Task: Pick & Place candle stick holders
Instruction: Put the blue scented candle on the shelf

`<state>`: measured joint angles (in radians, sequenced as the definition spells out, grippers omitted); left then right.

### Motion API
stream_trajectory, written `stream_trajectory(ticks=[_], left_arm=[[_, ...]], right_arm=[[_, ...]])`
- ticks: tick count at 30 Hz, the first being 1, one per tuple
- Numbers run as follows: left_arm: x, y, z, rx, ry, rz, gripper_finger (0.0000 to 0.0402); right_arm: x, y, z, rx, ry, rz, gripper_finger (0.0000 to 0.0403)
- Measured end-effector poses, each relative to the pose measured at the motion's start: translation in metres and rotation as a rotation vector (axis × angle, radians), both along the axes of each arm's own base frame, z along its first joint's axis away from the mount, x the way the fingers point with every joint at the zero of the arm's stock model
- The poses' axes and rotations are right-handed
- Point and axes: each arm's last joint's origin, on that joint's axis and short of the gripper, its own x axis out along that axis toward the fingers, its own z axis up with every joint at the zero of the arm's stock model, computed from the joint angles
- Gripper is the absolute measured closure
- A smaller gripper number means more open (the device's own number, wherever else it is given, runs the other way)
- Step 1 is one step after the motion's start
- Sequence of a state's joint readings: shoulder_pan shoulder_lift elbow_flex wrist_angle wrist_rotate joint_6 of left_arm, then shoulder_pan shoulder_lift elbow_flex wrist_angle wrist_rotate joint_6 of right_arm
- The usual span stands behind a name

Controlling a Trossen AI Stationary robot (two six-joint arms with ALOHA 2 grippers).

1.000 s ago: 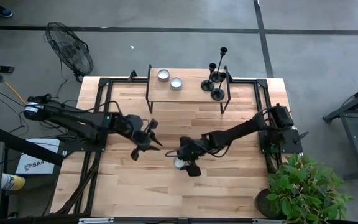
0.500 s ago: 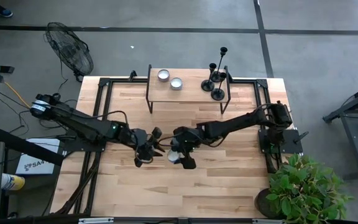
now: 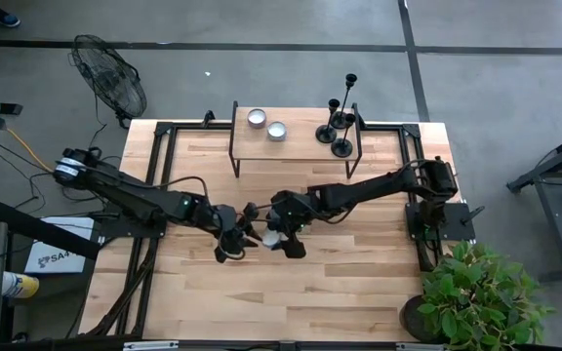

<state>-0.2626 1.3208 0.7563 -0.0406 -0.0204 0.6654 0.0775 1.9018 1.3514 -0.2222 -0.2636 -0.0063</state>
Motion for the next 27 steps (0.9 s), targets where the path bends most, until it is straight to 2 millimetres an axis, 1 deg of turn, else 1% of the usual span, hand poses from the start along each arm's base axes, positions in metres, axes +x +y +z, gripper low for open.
stream_trajectory(ticks=[9, 14, 22, 27], left_arm=[[0.0024, 0.0009, -0.0010, 0.056, -0.022, 0.020, 0.0312], [0.0026, 0.0007, -0.0015, 0.052, -0.019, 0.013, 0.0312], [0.0071, -0.0005, -0.0088, 0.059, -0.003, 0.017, 0.0312], [0.0070, -0.0004, -0.0081, 0.060, -0.008, 0.020, 0.0312]], right_arm=[[0.0000, 0.0004, 0.0001, 0.003, -0.002, 0.006, 0.0093], [0.0002, 0.0004, 0.0003, 0.003, -0.004, 0.006, 0.0093], [0.0009, 0.0004, 0.0009, 0.005, -0.013, 0.003, 0.0093], [0.0006, 0.0004, 0.0005, 0.005, -0.008, 0.004, 0.0093]])
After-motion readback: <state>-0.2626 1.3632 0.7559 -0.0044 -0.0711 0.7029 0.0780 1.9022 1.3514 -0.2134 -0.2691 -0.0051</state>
